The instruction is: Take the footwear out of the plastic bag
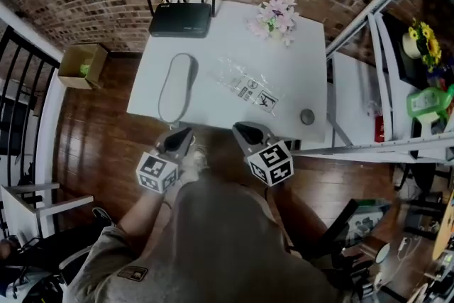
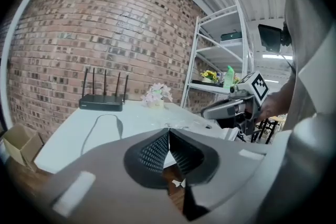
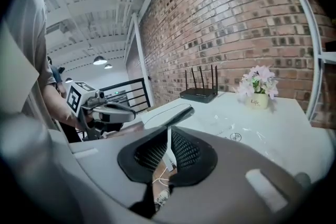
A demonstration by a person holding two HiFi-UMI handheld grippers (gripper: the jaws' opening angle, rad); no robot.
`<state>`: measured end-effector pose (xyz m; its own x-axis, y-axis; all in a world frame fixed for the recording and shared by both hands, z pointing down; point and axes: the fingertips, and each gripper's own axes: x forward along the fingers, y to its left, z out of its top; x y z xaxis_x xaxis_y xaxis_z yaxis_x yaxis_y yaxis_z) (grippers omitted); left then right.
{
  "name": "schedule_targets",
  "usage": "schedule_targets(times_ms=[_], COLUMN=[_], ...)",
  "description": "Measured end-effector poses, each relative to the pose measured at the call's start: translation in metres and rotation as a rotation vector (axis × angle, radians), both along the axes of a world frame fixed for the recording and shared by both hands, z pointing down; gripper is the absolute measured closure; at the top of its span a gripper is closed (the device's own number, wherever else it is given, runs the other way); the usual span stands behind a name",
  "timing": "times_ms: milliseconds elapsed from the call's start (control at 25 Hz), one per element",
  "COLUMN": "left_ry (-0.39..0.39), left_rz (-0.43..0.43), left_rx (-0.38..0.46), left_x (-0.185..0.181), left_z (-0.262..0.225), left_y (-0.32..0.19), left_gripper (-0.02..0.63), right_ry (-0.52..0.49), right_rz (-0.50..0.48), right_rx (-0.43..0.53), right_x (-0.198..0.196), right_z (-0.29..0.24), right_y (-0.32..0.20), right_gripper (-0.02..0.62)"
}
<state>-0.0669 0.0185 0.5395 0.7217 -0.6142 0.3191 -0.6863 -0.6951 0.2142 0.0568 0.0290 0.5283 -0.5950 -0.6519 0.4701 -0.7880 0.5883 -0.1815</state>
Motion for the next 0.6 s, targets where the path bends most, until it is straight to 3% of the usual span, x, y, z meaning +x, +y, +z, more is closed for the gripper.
schedule_targets(times_ms=[280, 600], left_ry=[0.052, 0.069], left_rz=[0.026, 0.047], left_rx=[-0.011, -0.010], left_x=[0.067, 0.095], left_z=[-0.020, -0.028], left_y=[0.059, 0.111], left_gripper=[0.604, 0.604], right_ry=[-0.067, -0.130], right_rz=[0.021, 0.039], right_rx=[0.018, 0.047], right_x=[0.037, 0.048], right_z=[-0.004, -0.007], right_y=[0.071, 0.127], right_gripper=[0.583, 0.583])
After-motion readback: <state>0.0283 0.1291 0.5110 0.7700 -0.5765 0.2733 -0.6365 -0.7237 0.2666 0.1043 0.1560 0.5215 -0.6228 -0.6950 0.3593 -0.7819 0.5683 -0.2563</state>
